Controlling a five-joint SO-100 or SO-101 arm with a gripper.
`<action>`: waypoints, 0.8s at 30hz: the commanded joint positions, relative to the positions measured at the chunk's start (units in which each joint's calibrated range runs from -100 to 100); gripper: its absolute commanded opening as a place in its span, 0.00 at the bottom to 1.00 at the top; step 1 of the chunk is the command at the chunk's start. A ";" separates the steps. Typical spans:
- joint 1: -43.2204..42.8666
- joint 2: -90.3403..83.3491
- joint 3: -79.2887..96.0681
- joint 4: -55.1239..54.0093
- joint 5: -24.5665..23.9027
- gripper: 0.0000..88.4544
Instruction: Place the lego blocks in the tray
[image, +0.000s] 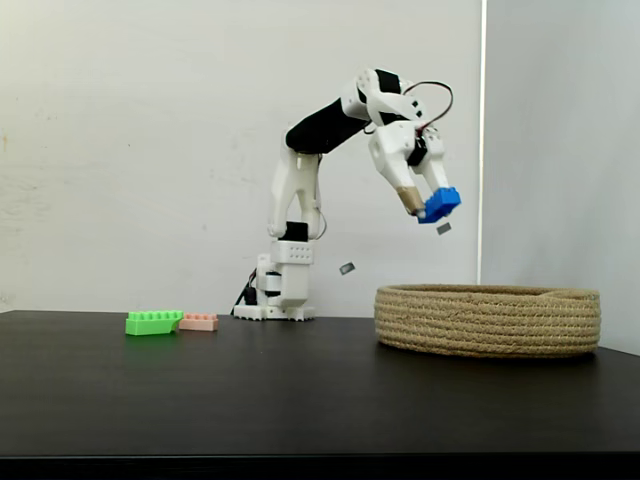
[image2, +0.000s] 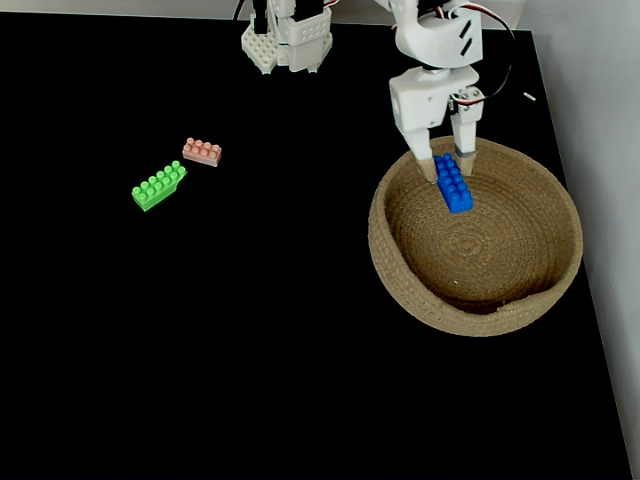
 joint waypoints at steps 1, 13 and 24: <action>-1.85 1.17 -3.20 -4.05 -0.20 0.00; -2.01 3.58 -2.38 -5.22 -1.81 0.32; 11.84 -7.34 4.00 1.03 -5.57 0.26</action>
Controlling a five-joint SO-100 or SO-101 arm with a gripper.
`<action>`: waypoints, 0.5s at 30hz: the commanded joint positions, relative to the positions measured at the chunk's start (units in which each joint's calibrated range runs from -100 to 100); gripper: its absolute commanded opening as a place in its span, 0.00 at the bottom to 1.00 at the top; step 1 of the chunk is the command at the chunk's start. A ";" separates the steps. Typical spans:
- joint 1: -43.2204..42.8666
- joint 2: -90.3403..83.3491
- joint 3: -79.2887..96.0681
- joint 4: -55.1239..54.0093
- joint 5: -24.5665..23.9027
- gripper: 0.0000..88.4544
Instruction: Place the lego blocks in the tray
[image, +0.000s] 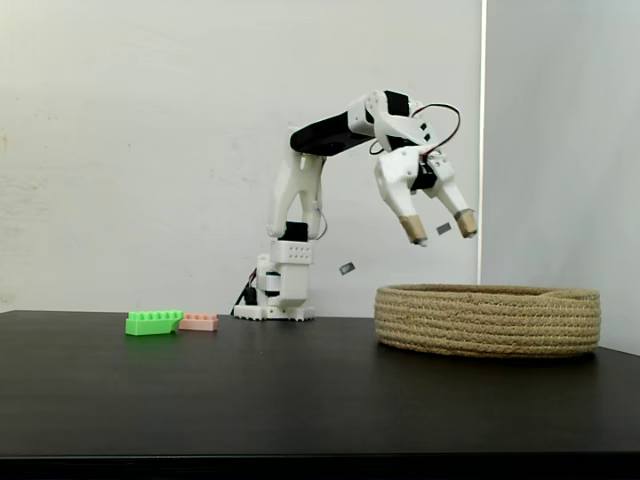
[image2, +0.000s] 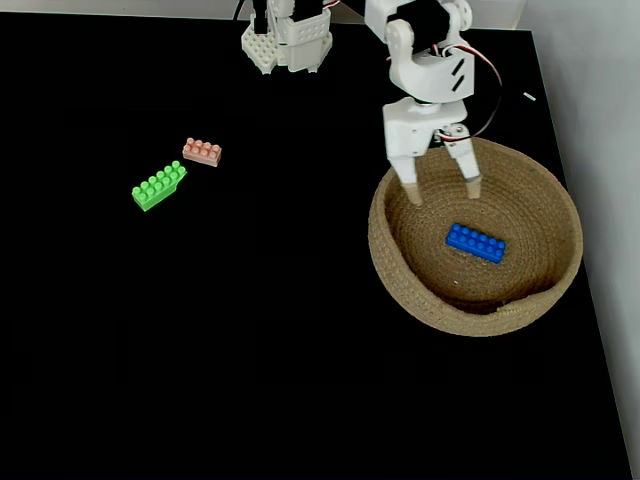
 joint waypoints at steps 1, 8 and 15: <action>10.49 -10.50 2.10 3.39 -0.20 0.26; 33.00 -13.25 13.59 -4.77 2.15 0.24; 47.51 -9.03 14.96 -9.69 4.10 0.23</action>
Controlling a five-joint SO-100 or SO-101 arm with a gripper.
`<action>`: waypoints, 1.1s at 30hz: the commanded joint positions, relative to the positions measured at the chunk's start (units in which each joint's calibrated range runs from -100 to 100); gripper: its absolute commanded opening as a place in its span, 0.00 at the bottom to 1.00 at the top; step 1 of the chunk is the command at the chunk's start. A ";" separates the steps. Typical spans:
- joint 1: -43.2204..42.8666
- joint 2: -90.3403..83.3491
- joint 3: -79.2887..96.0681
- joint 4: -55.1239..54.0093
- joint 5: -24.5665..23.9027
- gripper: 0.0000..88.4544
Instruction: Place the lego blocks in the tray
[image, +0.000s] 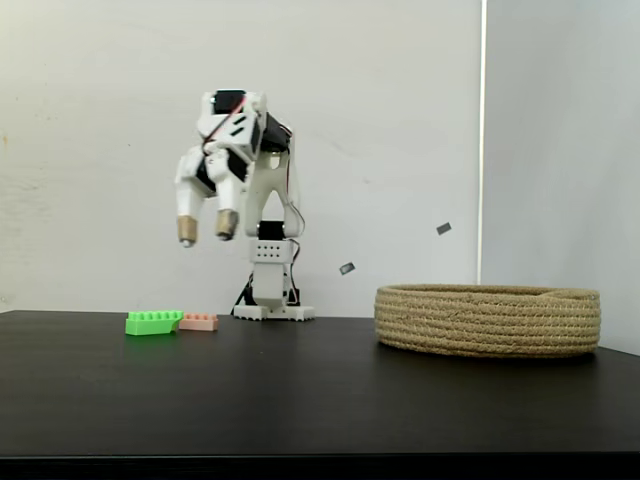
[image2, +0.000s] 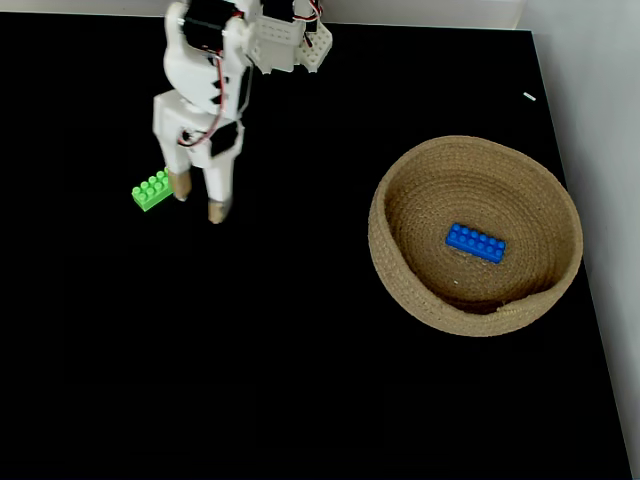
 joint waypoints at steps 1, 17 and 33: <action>7.05 -0.63 -1.48 -1.89 0.93 0.23; 13.73 1.69 8.46 -6.64 5.13 0.27; 16.70 -0.03 17.76 -10.31 7.62 0.30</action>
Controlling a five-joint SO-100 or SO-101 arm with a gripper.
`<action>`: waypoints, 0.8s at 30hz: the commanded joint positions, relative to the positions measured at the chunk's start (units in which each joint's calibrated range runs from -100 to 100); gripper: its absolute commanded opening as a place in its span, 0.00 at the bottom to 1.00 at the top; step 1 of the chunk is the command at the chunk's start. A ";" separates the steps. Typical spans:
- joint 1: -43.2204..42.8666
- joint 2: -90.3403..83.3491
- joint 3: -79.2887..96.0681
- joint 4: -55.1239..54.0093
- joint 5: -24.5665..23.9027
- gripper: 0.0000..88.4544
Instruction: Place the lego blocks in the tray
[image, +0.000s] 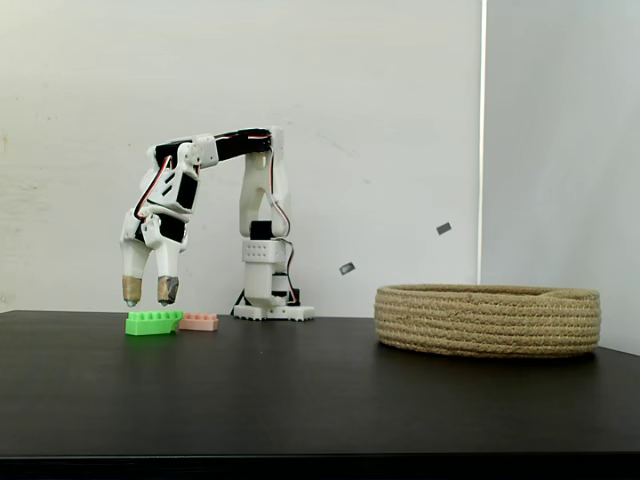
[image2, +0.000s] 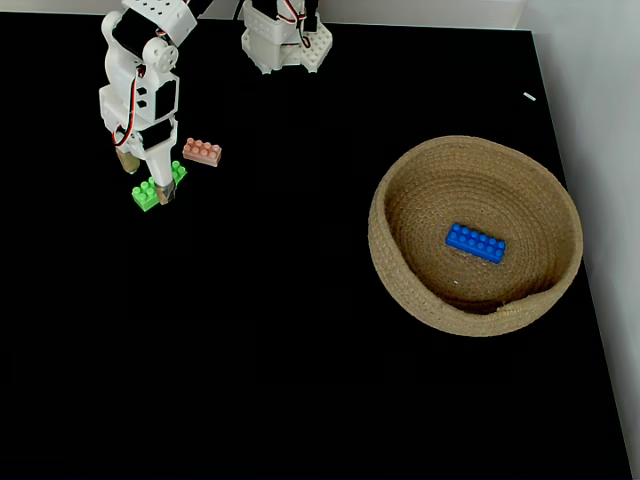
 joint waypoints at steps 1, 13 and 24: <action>0.57 -2.82 0.54 -1.46 0.34 0.30; 0.16 -1.36 6.83 -6.96 0.68 0.27; -2.39 1.73 8.93 -10.12 -0.88 0.07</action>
